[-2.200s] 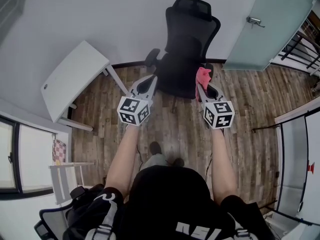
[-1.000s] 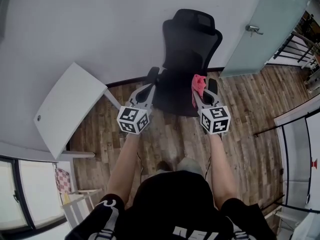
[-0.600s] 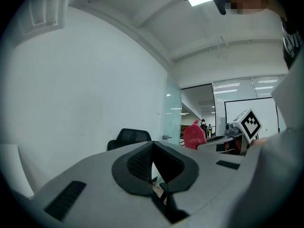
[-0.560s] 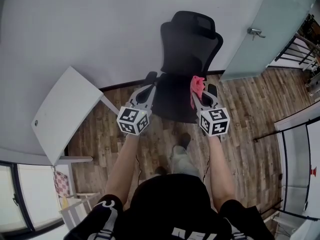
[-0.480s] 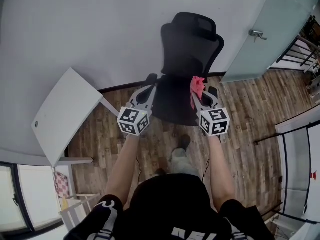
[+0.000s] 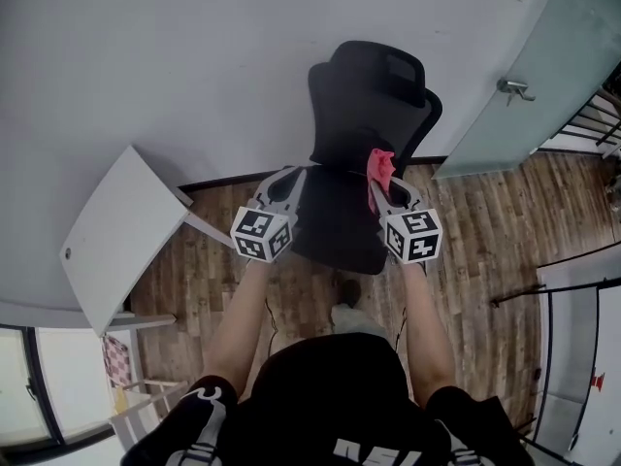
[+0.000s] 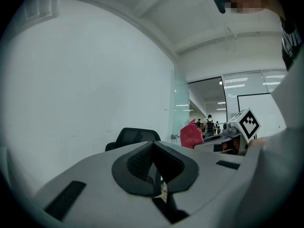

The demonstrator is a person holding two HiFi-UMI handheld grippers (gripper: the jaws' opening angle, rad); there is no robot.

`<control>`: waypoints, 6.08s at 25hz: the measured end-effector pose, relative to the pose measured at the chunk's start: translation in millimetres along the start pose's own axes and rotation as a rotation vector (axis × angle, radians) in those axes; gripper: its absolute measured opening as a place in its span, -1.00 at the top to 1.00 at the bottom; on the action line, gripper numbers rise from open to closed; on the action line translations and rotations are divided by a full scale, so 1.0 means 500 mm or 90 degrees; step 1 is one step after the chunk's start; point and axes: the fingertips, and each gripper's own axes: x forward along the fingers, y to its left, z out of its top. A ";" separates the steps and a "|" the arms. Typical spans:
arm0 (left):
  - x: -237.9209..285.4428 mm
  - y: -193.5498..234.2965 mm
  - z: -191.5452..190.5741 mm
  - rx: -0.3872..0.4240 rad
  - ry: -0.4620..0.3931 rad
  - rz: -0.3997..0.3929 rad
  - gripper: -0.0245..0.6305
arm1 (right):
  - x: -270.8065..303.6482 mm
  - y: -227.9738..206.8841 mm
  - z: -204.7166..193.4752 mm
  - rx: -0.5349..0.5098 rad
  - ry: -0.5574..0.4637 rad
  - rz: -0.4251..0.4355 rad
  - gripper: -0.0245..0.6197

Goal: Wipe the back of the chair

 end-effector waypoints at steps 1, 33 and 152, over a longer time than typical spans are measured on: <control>0.021 0.004 0.002 0.000 0.000 0.004 0.86 | 0.013 -0.017 0.005 0.000 0.001 0.004 0.69; 0.281 0.033 0.020 0.029 -0.002 0.023 0.86 | 0.154 -0.228 0.010 0.030 0.016 0.036 0.69; 0.719 0.318 -0.425 -0.052 0.105 -0.078 0.86 | 0.467 -0.819 -0.531 0.121 0.146 -0.405 0.69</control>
